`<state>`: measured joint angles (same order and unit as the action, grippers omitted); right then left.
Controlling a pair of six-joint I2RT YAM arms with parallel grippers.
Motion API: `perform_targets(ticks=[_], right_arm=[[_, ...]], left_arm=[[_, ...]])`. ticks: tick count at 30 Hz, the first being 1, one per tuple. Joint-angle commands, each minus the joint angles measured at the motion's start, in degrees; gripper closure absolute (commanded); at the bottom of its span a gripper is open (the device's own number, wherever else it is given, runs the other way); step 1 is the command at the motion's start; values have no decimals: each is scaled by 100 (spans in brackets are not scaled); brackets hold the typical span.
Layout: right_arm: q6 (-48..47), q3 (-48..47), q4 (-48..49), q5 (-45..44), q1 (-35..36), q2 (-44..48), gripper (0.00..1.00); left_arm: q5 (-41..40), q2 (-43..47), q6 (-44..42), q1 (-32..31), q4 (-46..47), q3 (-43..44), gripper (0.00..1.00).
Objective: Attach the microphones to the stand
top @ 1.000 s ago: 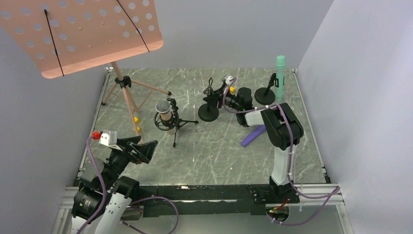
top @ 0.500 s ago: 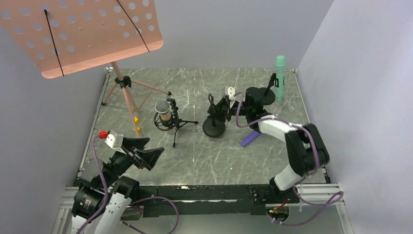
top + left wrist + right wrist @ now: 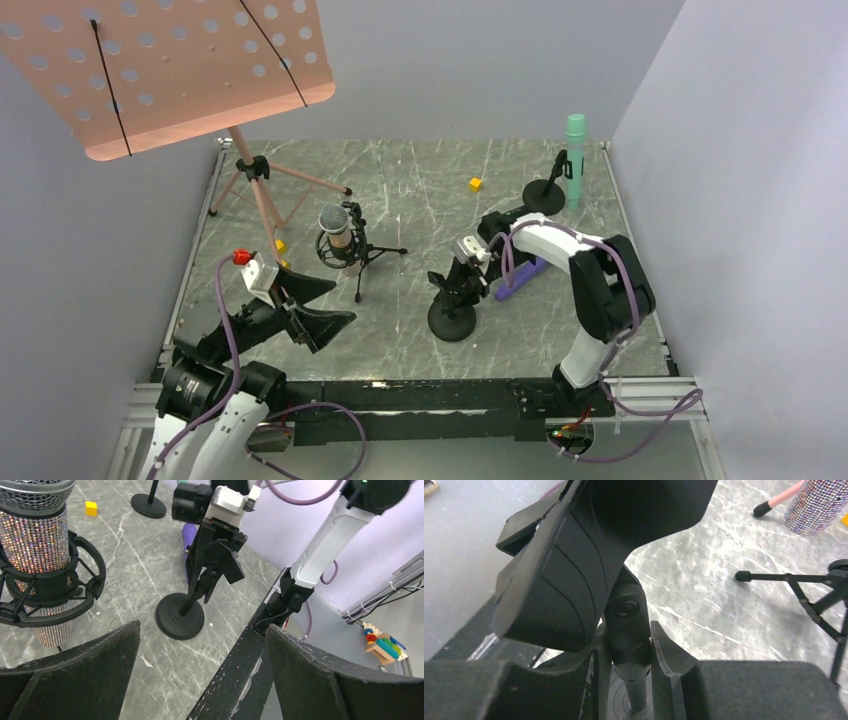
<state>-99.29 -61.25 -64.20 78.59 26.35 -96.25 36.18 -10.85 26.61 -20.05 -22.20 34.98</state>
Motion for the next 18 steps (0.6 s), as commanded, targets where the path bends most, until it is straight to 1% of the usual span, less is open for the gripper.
perform_targets(ticks=[1, 7, 12, 18], right_arm=[[-2225, -69, -2154, 368, 46, -580, 81], [-2206, -10, -2156, 495, -201, -716, 64], [-2179, 6, -2152, 539, -377, -847, 46], [-2253, 84, -2152, 647, -507, -803, 29]], left_arm=[[372, -121, 0, 1, 507, -38, 1], [420, -101, 99, 1, 694, -192, 1], [467, -186, 108, 1, 744, -153, 1], [441, -159, 99, 2, 699, -88, 1]])
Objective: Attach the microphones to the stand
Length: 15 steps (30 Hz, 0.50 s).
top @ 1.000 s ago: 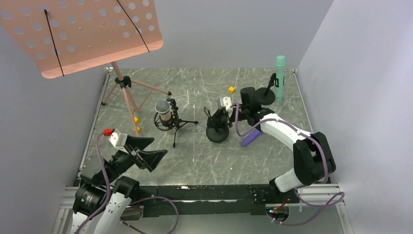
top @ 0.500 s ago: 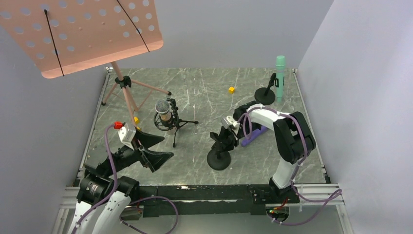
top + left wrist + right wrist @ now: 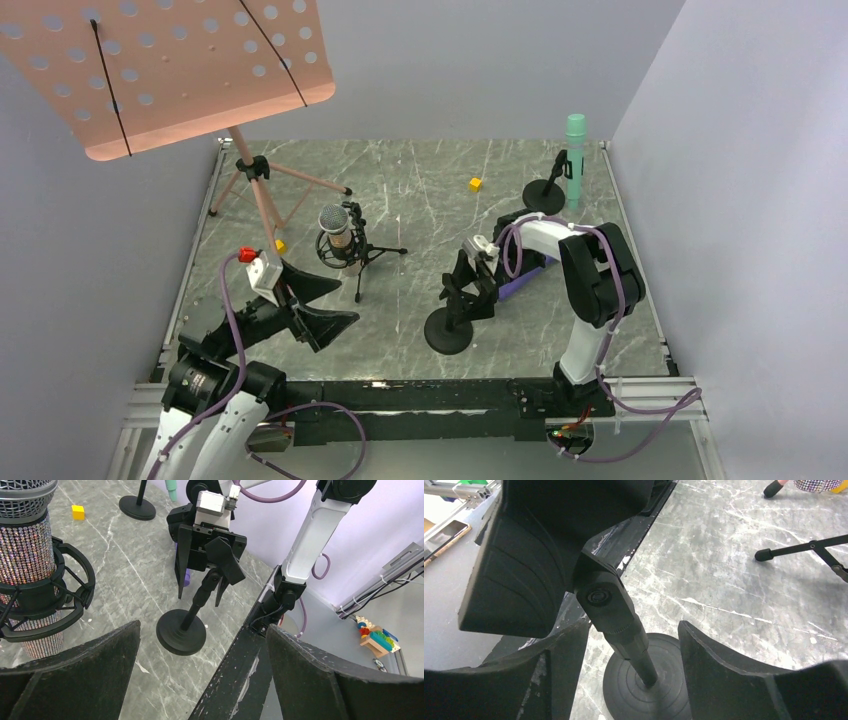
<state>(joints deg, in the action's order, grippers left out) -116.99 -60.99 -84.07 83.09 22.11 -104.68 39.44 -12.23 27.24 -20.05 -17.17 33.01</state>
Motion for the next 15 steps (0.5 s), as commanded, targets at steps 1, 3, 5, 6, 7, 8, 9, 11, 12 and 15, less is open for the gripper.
perform_targets(ticks=[1, 3, 5, 6, 7, 8, 9, 11, 12, 15], right_arm=[[-487, 67, -178, 199, -129, 56, 26], [-493, 107, -170, 208, -282, 122, 21], [-479, 126, -175, 164, -457, 195, 19], [-451, 135, -179, 137, -548, 245, 18], [-417, 124, -177, 130, -686, 296, 17], [-372, 111, -179, 110, -788, 363, 17], [-332, 99, -175, 85, -866, 434, 16], [-197, 57, -171, 28, -1031, 594, 16], [-105, 32, -169, -9, -1105, 667, 16], [188, -50, -169, -252, -1356, 893, 9]], left_arm=[[116, -7, 35, 2, 170, 116, 1], [123, 15, 27, 1, 133, 134, 1], [155, 27, 10, 1, 88, 158, 1], [171, 31, 2, 1, 69, 180, 1], [186, 35, -12, 1, 44, 198, 1], [205, 27, -29, 1, 20, 225, 1], [221, 32, -46, 1, 3, 254, 1], [291, 13, -74, 2, -23, 323, 1], [344, -13, -78, 1, -16, 352, 1], [616, -190, -90, 1, -8, 528, 1]])
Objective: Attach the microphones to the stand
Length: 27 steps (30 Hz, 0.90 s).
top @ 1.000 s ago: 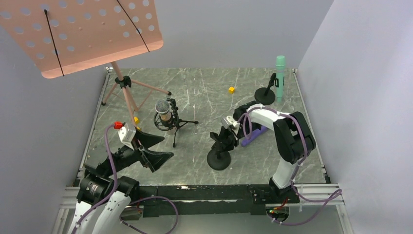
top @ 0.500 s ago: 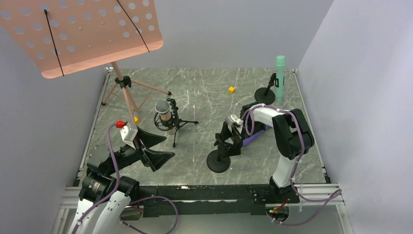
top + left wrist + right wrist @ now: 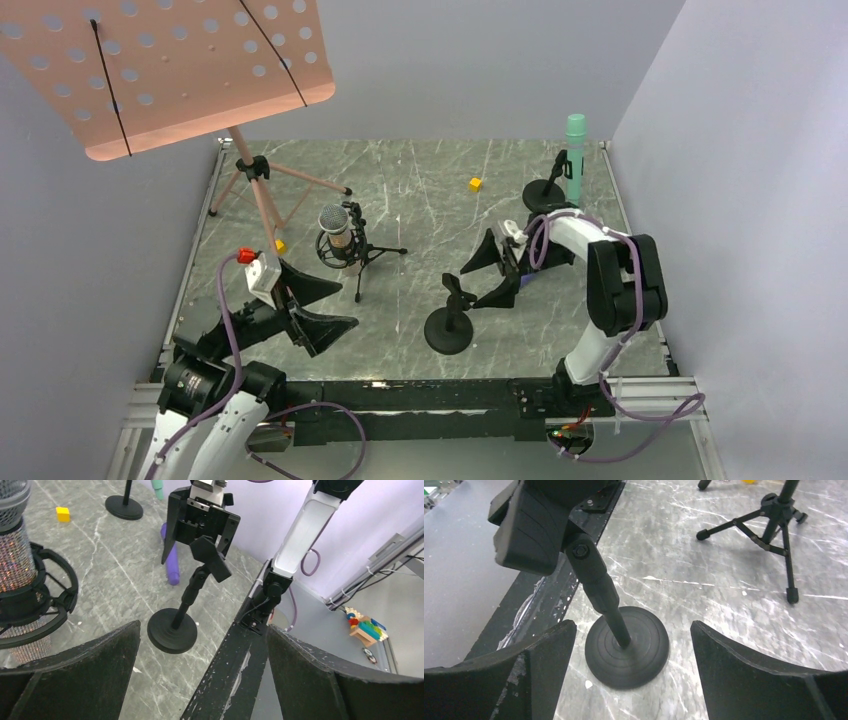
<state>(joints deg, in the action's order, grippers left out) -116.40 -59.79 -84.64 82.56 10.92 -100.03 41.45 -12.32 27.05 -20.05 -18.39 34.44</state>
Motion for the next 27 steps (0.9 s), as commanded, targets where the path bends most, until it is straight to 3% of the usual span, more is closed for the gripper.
perform_targets(ticks=[1, 4, 8, 13, 16, 20, 23, 27], right_arm=[[268, -165, -55, -330, -335, 560, 2], [1514, -20, 965, -746, -594, 1053, 0], [5052, 651, 3725, -1926, -589, 2619, 0], [6524, 467, 4031, -3088, -604, 3514, 0], [7649, 449, 4291, -3145, -636, 3831, 0], [7770, 375, 3926, -2219, -639, 3953, 0], [7382, 375, 3679, -2258, -637, 4146, 0], [6622, 571, 3321, -1971, -639, 4154, 0]], left_arm=[[497, -278, -107, 4, 26, 483, 1], [584, -561, -387, 1, -377, 802, 1], [687, -905, -788, -21, -823, 1132, 1], [933, -1264, -1168, -207, -1049, 1540, 1], [777, -1554, -1420, -530, -1191, 1758, 1], [-94, -2190, -1861, -1712, -1309, 2113, 1], [-817, -2950, -2851, -2828, -1710, 2666, 1], [-731, -4232, -4636, -3127, -2608, 3709, 1]])
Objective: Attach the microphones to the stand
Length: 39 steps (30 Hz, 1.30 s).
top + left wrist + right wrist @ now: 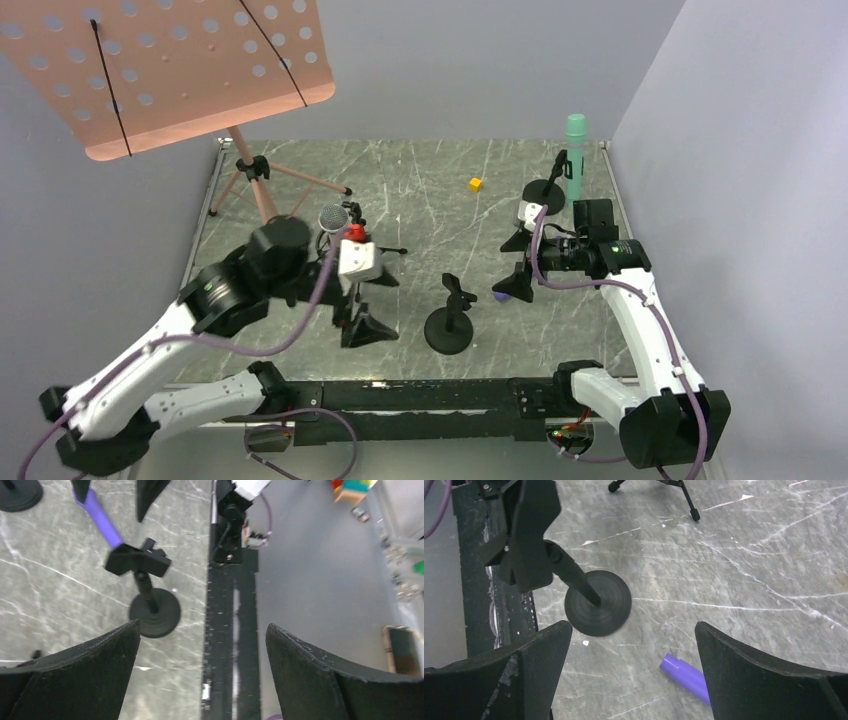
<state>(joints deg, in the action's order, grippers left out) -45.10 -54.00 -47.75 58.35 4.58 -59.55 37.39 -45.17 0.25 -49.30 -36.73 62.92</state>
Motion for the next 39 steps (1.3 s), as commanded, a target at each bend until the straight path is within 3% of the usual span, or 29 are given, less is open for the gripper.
perform_targets(ticks=[1, 4, 11, 20, 39], right_arm=[[-540, 61, -397, 591, -10, 83, 0], [-812, 79, -671, 718, -30, 96, 0], [-534, 302, -383, 708, -133, 497, 0], [-394, 311, -303, 687, -151, 690, 0], [-491, 241, -490, 766, -154, 553, 0]], left_arm=[[-266, -1228, -2428, -204, -952, 1049, 1], [-111, -1856, -3714, -197, -1189, 1440, 1], [317, -2874, -4601, -16, -693, 1803, 1], [767, -4192, -4518, 24, -1089, 2706, 6], [958, -4129, -3888, -108, -259, 2065, 40]])
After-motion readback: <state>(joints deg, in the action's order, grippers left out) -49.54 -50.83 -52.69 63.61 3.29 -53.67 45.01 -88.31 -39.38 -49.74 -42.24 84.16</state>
